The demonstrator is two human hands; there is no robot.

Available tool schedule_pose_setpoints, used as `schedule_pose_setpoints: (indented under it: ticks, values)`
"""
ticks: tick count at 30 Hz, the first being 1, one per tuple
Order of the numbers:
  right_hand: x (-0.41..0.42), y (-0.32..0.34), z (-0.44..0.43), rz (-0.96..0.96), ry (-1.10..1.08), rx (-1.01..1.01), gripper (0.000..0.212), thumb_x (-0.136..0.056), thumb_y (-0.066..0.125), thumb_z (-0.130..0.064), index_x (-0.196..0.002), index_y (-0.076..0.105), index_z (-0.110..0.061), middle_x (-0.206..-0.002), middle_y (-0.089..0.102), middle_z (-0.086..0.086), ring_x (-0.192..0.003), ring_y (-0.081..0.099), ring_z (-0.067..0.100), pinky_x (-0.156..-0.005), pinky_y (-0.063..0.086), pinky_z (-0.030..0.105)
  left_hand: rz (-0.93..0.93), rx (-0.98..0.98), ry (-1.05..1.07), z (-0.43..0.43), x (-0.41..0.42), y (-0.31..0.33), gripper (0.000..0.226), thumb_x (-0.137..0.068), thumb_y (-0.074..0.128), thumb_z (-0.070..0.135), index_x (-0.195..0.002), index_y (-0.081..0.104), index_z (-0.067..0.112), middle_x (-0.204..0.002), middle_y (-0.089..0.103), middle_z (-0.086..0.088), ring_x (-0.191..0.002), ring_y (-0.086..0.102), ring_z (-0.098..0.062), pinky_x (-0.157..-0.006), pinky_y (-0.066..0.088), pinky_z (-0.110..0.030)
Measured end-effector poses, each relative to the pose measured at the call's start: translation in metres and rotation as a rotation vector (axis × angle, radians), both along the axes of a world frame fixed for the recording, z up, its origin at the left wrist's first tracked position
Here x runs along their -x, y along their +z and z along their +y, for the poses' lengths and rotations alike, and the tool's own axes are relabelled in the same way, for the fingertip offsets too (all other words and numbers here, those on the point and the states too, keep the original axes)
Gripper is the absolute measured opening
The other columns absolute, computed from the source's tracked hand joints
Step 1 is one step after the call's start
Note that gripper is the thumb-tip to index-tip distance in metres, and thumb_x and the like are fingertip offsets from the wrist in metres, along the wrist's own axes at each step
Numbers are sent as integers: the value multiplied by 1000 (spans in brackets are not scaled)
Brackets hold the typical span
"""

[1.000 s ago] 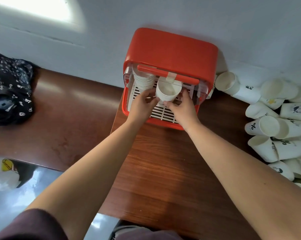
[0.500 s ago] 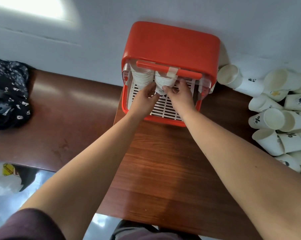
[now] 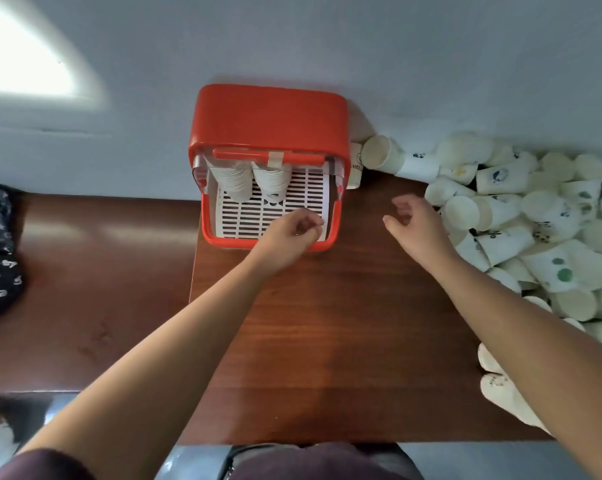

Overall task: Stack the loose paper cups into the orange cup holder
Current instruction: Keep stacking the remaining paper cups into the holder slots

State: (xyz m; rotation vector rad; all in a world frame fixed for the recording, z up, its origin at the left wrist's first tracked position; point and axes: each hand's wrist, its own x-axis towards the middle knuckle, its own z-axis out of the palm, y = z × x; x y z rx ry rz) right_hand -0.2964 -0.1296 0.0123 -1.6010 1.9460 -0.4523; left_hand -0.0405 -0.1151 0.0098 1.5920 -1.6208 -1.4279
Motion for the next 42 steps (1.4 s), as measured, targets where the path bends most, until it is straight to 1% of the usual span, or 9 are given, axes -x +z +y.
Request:
schedule_pose_setpoints:
  ticks: [6,11,18,22,26,28,34,38,42]
  values:
    - [79,1,-42,115,-22,82,47,-86,67,-23,-129,55,-9,-129,50,12,-119,52,27,-101,40,36,-68,105,-133,-38,91,19,18,-92,65,22,-110,64,21,-96,65,9,-87,60,-3,-80,45,-15]
    - [126,-13,-73,145,44,126,52,-83,69,-18,-130,53,-4,-132,46,16,-121,49,32,-105,37,35,-329,173,14,-85,155,8,47,-82,68,16,-128,55,11,-129,51,-11,-113,53,-24,-100,44,-34]
    - [147,-26,-101,355,155,325,53,-78,67,-9,-127,52,1,-127,47,24,-110,50,41,-95,46,50,-647,241,-2,-146,177,-14,76,-75,67,6,-145,40,17,-153,23,-15,-137,34,-38,-108,40,-47]
    - [156,-35,-115,441,155,350,66,-74,67,-2,-137,47,-4,-133,47,20,-118,47,42,-101,42,50,-823,274,-38,-162,190,-21,66,-84,58,6,-145,39,22,-148,25,-17,-133,34,-38,-107,39,-48]
    - [164,-36,-125,508,235,374,60,-74,47,3,-134,49,-4,-129,52,18,-114,48,42,-95,42,50,-924,283,-147,-160,196,-35,65,-81,55,-5,-140,41,19,-147,27,-15,-134,30,-38,-100,44,-50]
    - [166,-36,-128,546,265,383,59,-75,41,0,-133,49,-5,-126,54,16,-110,49,40,-93,40,49,-926,286,-168,-157,196,-40,65,-79,54,-5,-138,39,16,-143,35,-15,-132,34,-37,-98,44,-48]
    - [169,-31,-127,563,289,473,56,-73,67,-13,-127,53,-11,-116,58,8,-107,51,32,-92,36,44,-836,428,-144,-135,193,-28,63,-76,69,25,-134,47,8,-126,51,-16,-115,50,-38,-89,46,-45]
    - [160,-7,-111,287,168,491,61,-73,72,-23,-129,51,-9,-121,56,11,-112,52,35,-92,42,46,-515,373,13,-95,187,-10,71,-78,72,30,-137,40,8,-129,46,-16,-115,49,-35,-91,47,-44]
    - [137,10,-83,1,95,451,64,-75,77,-24,-130,49,-7,-123,53,12,-113,51,32,-96,44,41,-380,316,52,-50,162,4,71,-80,76,31,-136,38,10,-131,45,-8,-115,50,-23,-89,48,-35]
